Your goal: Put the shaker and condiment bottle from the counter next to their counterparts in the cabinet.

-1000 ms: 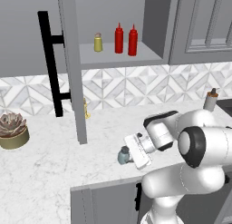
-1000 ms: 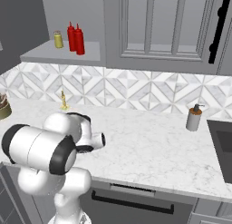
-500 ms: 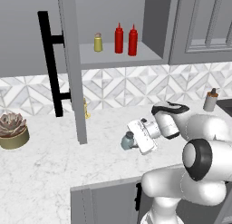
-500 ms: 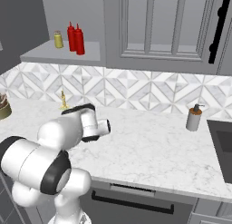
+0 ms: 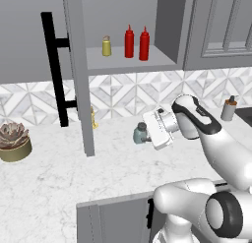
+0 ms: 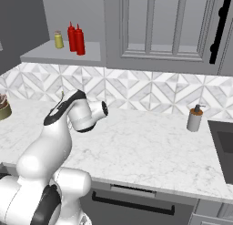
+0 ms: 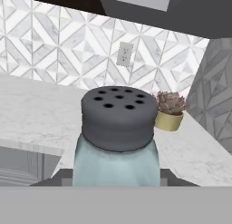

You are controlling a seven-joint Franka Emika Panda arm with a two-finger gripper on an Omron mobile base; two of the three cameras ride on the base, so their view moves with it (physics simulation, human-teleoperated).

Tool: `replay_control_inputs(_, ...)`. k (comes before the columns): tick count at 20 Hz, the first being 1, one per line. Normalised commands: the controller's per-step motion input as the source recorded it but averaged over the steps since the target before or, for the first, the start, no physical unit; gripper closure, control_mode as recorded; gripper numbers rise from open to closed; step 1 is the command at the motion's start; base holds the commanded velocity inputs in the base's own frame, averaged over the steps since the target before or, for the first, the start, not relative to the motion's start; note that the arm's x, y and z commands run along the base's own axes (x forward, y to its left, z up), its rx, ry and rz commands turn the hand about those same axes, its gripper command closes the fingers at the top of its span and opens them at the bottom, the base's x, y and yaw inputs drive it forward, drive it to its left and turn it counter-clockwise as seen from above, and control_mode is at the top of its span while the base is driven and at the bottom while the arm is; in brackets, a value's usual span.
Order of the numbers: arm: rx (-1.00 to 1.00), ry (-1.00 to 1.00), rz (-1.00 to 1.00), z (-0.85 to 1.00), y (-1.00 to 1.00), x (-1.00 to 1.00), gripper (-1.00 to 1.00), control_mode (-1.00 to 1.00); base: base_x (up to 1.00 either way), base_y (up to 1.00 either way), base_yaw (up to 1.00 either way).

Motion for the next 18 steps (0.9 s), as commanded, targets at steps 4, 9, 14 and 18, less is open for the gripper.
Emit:
replay_control_inputs(4,-0.01,-0.06,-0.30,0.72,0.01,-0.03,1.00,-1.00,0.00,0.00,0.00)
replay_control_inputs(9,0.00,-0.04,-0.37,0.65,0.12,0.00,1.00,-1.00,0.00,0.00,0.00)
replay_control_inputs(14,0.00,-0.10,-0.38,0.69,0.07,-0.10,1.00,-1.00,0.00,0.00,0.00)
replay_control_inputs(18,0.00,-0.11,-0.41,0.72,0.00,-0.12,1.00,-1.00,0.00,0.00,0.00)
